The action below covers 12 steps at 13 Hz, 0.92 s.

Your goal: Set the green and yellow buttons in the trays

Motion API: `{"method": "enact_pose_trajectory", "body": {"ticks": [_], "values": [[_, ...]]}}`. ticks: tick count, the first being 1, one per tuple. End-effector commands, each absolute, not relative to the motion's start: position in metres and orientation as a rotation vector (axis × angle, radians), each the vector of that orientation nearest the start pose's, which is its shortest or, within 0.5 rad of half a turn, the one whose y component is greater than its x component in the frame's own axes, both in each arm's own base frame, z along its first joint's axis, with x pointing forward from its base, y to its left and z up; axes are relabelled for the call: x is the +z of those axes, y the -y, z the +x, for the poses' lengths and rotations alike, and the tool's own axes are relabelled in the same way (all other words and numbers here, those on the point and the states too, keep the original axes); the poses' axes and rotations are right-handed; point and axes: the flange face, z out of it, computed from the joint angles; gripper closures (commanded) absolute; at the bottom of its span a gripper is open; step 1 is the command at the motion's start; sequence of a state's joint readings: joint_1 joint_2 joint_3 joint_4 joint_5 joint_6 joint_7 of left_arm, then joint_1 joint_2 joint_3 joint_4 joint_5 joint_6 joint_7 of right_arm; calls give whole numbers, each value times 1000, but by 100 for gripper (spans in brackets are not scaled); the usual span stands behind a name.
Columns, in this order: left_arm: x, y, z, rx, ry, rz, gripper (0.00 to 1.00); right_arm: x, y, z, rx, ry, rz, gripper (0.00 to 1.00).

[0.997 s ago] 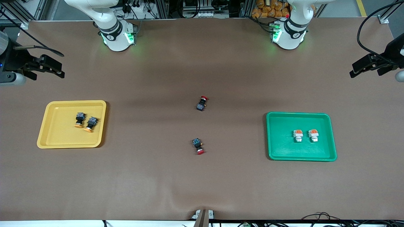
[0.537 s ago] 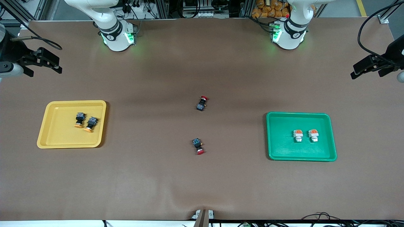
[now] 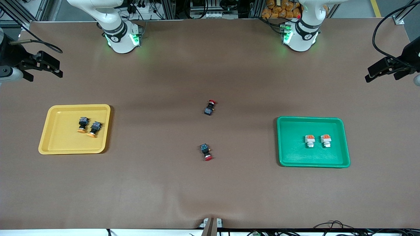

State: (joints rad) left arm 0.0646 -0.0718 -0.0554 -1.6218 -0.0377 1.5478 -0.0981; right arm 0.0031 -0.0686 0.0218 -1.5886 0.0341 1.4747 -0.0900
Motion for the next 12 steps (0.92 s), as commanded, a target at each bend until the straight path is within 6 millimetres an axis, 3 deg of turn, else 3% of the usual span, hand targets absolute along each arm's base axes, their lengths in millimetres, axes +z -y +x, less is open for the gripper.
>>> {"method": "enact_pose_trajectory", "body": {"ticks": [1, 12], "values": [[641, -2, 527, -15, 167, -3170, 0, 648, -18, 518, 54, 210, -3118, 0], [642, -4, 526, -5, 157, -3170, 0, 647, -18, 517, 64, 208, -3116, 0]]}}
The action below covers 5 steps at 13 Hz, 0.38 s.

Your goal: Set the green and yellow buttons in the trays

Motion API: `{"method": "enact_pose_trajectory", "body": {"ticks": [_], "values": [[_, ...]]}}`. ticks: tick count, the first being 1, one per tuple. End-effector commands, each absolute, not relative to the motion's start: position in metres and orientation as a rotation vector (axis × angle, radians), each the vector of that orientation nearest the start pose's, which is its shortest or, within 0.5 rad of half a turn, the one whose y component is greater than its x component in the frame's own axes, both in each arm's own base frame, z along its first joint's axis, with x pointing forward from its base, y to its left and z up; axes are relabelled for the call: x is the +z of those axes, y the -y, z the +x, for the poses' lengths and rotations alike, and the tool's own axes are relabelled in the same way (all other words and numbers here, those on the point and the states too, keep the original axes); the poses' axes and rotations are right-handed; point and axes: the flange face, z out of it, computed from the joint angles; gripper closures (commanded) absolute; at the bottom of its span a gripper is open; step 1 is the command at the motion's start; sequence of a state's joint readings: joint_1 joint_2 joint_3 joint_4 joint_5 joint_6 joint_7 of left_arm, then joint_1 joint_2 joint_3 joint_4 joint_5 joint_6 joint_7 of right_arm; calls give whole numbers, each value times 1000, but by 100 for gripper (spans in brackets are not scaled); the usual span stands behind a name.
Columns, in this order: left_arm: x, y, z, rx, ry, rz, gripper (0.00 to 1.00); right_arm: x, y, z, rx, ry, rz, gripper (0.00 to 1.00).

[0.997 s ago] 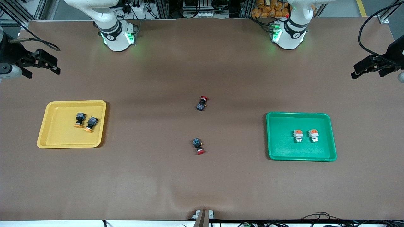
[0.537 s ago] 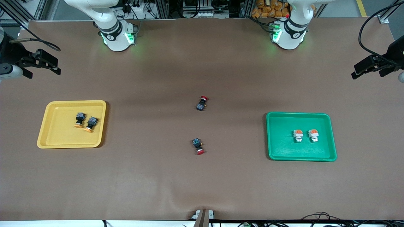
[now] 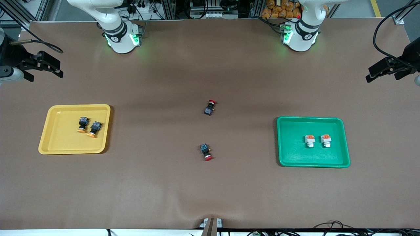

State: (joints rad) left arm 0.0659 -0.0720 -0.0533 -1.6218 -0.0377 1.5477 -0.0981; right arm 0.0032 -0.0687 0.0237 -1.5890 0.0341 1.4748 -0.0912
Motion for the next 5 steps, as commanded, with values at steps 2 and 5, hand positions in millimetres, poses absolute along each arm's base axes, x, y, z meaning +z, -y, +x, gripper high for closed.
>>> {"method": "enact_pose_trajectory", "body": {"ticks": [2, 5], "values": [[643, -4, 525, -5, 159, -3170, 0, 647, -18, 517, 66, 208, -3116, 0], [643, -3, 524, 8, 152, -3155, 0, 647, -18, 517, 68, 210, -3116, 0]]}}
